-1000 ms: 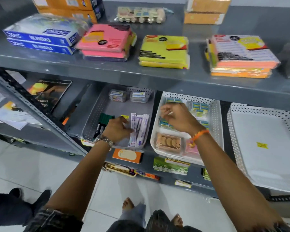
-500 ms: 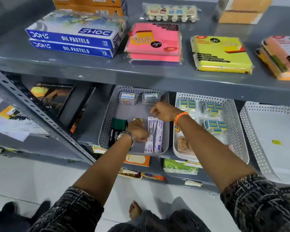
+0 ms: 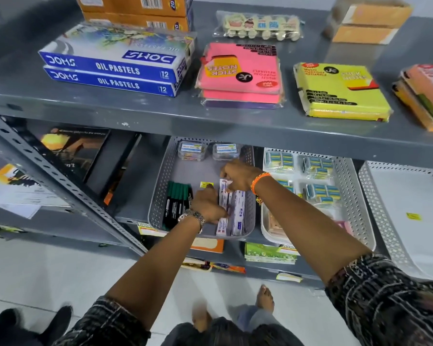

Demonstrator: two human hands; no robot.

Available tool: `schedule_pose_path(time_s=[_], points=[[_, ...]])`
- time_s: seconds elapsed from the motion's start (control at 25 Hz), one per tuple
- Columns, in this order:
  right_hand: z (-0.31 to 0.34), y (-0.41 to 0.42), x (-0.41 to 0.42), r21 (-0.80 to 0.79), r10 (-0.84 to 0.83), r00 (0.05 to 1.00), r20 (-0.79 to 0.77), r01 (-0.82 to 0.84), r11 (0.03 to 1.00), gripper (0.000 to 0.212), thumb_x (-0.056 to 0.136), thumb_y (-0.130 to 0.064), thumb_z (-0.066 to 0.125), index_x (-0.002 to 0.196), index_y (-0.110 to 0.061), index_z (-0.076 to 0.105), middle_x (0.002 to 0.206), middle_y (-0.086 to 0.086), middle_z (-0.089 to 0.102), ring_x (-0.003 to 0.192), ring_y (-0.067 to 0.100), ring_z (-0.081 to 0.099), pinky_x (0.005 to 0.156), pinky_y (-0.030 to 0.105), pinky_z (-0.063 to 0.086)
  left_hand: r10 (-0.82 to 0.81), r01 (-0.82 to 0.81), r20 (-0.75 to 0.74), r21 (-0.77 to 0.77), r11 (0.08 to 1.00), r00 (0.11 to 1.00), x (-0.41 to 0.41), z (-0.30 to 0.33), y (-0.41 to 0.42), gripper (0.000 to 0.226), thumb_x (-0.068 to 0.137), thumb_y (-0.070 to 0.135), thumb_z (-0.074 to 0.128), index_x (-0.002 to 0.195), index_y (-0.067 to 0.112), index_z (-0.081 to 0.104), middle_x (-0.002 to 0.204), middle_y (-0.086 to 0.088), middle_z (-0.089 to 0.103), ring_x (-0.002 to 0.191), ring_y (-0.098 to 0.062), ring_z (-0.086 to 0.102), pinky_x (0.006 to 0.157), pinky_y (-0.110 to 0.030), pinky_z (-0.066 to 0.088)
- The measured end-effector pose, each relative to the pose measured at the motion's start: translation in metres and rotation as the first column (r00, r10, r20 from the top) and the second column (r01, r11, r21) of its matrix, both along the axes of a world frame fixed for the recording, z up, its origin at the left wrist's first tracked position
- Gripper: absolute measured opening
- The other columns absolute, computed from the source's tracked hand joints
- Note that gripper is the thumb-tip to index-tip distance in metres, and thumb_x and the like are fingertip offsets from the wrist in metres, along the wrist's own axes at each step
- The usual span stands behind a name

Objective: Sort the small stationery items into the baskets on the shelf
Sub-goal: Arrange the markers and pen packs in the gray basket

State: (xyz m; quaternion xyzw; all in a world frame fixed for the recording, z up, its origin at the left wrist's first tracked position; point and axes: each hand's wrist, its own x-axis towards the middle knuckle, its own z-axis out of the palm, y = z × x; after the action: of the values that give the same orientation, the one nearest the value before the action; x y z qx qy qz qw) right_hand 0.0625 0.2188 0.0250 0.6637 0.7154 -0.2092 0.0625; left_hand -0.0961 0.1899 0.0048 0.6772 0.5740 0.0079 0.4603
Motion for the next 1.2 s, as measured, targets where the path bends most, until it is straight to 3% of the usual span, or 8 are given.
schedule_pose_path(time_s=[0.32, 0.6, 0.84, 0.92, 1.0, 1.12, 1.2], points=[[0.0, -0.001, -0.005, 0.036, -0.004, 0.997, -0.079, 0.007, 0.999, 0.047, 0.07, -0.008, 0.085, 0.113, -0.01, 0.066, 0.115, 0.01, 0.066, 0.104, 0.026, 0.064, 0.094, 0.041, 0.053, -0.053, 0.055, -0.06, 0.043, 0.998, 0.997, -0.013, 0.004, 0.007, 0.044, 0.058, 0.016, 0.094, 0.092, 0.013, 0.066, 0.085, -0.007, 0.077, 0.069, -0.02, 0.076, 0.066, -0.04, 0.064], [0.006, -0.001, -0.002, 0.015, 0.017, 0.991, -0.136, -0.015, 1.0, 0.047, 0.065, -0.001, 0.087, 0.11, -0.005, 0.071, 0.105, 0.01, 0.072, 0.095, 0.023, 0.068, 0.089, 0.037, 0.058, -0.033, 0.033, -0.004, 0.001, 0.999, 0.999, -0.01, 0.0, 0.003, 0.059, 0.065, -0.001, 0.087, 0.113, 0.015, 0.056, 0.091, -0.013, 0.074, 0.073, -0.026, 0.077, 0.067, -0.045, 0.064], [0.006, 0.002, 0.001, 0.009, -0.064, 0.981, -0.185, 0.067, 0.998, 0.047, 0.072, 0.0, 0.082, 0.116, -0.005, 0.067, 0.111, 0.009, 0.068, 0.101, 0.022, 0.065, 0.093, 0.033, 0.055, -0.001, 0.005, 0.061, -0.061, 0.998, 0.998, -0.012, 0.008, 0.001, 0.06, 0.064, 0.002, 0.09, 0.112, 0.018, 0.058, 0.096, -0.013, 0.073, 0.073, -0.025, 0.077, 0.062, -0.04, 0.063], [0.012, 0.005, 0.0, 0.04, -0.08, 0.975, -0.206, 0.09, 0.995, 0.045, 0.078, 0.002, 0.076, 0.121, -0.005, 0.064, 0.117, 0.01, 0.066, 0.106, 0.023, 0.063, 0.093, 0.028, 0.052, -0.078, 0.077, 0.035, 0.028, 0.997, 0.996, -0.026, 0.017, 0.001, 0.045, 0.064, 0.004, 0.087, 0.101, 0.015, 0.063, 0.089, -0.011, 0.074, 0.072, -0.024, 0.076, 0.06, -0.031, 0.06], [0.017, 0.007, -0.009, 0.077, -0.063, 0.966, -0.252, 0.085, 0.993, 0.044, 0.081, 0.002, 0.073, 0.123, -0.004, 0.062, 0.12, 0.012, 0.065, 0.108, 0.022, 0.062, 0.093, 0.026, 0.05, -0.14, 0.166, -0.114, 0.261, 0.951, 0.984, -0.054, 0.024, 0.004, 0.038, 0.064, 0.013, 0.083, 0.099, 0.017, 0.068, 0.086, -0.006, 0.074, 0.078, -0.022, 0.074, 0.069, -0.032, 0.06], [0.02, 0.005, -0.035, 0.088, 0.027, 0.958, -0.286, -0.002, 0.996, 0.045, 0.081, -0.005, 0.075, 0.124, -0.001, 0.061, 0.121, 0.012, 0.065, 0.11, 0.023, 0.061, 0.093, 0.024, 0.048, 0.071, 0.054, -0.177, 0.615, 0.786, 0.982, -0.103, 0.028, 0.006, 0.04, 0.069, 0.015, 0.08, 0.107, 0.024, 0.07, 0.1, -0.003, 0.072, 0.09, -0.026, 0.069, 0.077, -0.038, 0.06], [0.014, 0.003, -0.053, 0.06, 0.091, 0.962, -0.259, -0.077, 0.995, 0.05, 0.079, -0.012, 0.079, 0.124, 0.001, 0.06, 0.122, 0.013, 0.062, 0.111, 0.026, 0.059, 0.097, 0.033, 0.05, 0.17, -0.003, -0.151, 0.738, 0.675, 0.974, -0.125, 0.026, 0.004, 0.047, 0.072, 0.005, 0.074, 0.117, 0.015, 0.064, 0.115, -0.013, 0.063, 0.103, -0.037, 0.06, 0.084, -0.044, 0.055]])
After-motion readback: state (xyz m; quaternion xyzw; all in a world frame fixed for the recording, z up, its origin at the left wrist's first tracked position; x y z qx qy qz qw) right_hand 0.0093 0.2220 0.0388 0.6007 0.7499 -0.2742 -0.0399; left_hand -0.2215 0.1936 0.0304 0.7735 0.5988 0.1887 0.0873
